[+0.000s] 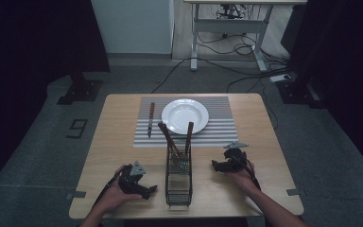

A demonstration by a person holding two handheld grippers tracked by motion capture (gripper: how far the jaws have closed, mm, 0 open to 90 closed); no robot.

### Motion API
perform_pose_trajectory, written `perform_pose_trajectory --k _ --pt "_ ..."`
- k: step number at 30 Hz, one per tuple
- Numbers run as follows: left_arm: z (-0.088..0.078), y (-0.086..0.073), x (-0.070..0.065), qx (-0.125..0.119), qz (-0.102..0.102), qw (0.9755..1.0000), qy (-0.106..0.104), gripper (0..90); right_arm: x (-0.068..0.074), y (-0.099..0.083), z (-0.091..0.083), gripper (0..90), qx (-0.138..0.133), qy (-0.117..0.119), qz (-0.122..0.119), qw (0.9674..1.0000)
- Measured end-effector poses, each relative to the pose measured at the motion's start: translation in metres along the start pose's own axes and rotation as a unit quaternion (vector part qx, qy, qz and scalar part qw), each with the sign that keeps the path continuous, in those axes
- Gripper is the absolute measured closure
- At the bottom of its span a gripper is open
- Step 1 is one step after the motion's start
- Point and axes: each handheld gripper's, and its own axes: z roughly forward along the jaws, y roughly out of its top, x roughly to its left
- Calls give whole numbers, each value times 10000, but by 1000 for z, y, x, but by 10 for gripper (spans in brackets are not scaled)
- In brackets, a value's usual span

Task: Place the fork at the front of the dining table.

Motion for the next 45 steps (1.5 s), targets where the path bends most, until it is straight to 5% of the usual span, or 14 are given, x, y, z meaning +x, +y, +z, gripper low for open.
perform_pose_trajectory --k 4,14,30,45 --pt "0 0 0 2 8 10000 -5 0 -2 1 -4 102 -42 31 54 10000" --pt "-1 -1 1 3 33 10000 -31 0 -5 16 -32 162 -701 317 260 9967" --pt "-1 -1 1 3 47 10000 -42 0 15 30 -57 167 -1089 642 -19 9920" --pt "-1 -1 1 5 37 10000 -28 0 21 59 -84 174 -1532 975 1 9834"
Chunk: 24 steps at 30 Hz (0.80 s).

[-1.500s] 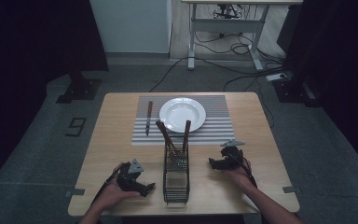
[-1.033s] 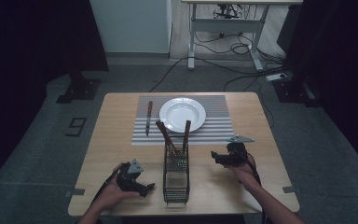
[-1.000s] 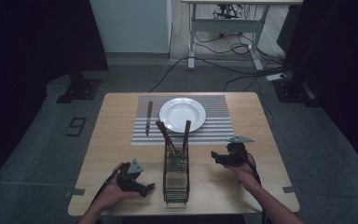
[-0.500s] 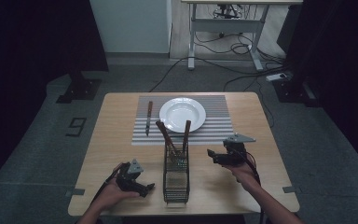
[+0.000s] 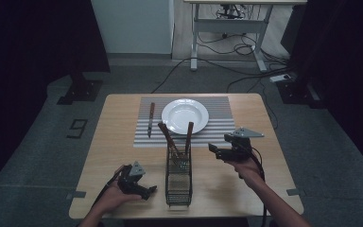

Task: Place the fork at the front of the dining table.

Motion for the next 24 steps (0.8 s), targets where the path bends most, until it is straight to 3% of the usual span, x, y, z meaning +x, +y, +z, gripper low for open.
perform_pose_trajectory --k 24 --pt "0 0 0 -1 -6 10000 6 0 21 27 25 355 -113 524 -281 9982"
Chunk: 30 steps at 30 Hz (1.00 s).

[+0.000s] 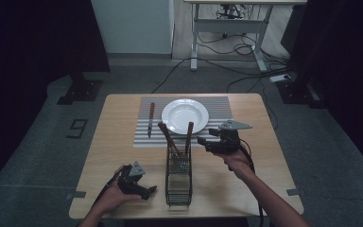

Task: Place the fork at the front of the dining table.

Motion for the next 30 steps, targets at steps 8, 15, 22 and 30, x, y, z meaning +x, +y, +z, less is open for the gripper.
perform_pose_trajectory --k 8,15,22,30 --pt "0 0 0 0 1 10000 -3 0 6 3 12 392 5 104 -46 9999" --pt "0 0 0 -5 -5 10000 -1 0 13 8 23 417 -5 154 -155 9998" --pt "0 0 0 0 0 10000 -5 0 20 13 36 472 10 167 -349 9993" --pt "0 -1 0 -3 -5 10000 -3 0 19 14 45 618 17 203 -252 9995"
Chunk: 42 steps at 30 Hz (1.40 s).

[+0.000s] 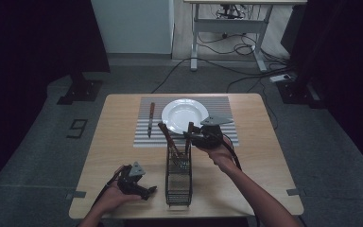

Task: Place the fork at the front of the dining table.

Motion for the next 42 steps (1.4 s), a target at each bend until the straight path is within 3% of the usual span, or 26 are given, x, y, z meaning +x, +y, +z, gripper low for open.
perform_pose_trajectory --k 8,17,22,31,42 --pt "0 0 0 1 2 10000 3 0 -3 -1 1 726 -21 211 179 9996" --pt "0 0 0 -2 7 10000 -6 0 -5 -1 0 780 -83 394 385 9984" --pt "0 0 0 5 17 10000 -11 0 -4 1 -5 803 -255 538 446 9972" --pt "-1 0 0 14 28 10000 -8 0 -1 11 -19 805 -555 599 388 9959" --pt "-1 0 0 13 28 10000 -9 0 2 26 -41 805 -1039 641 347 9919"
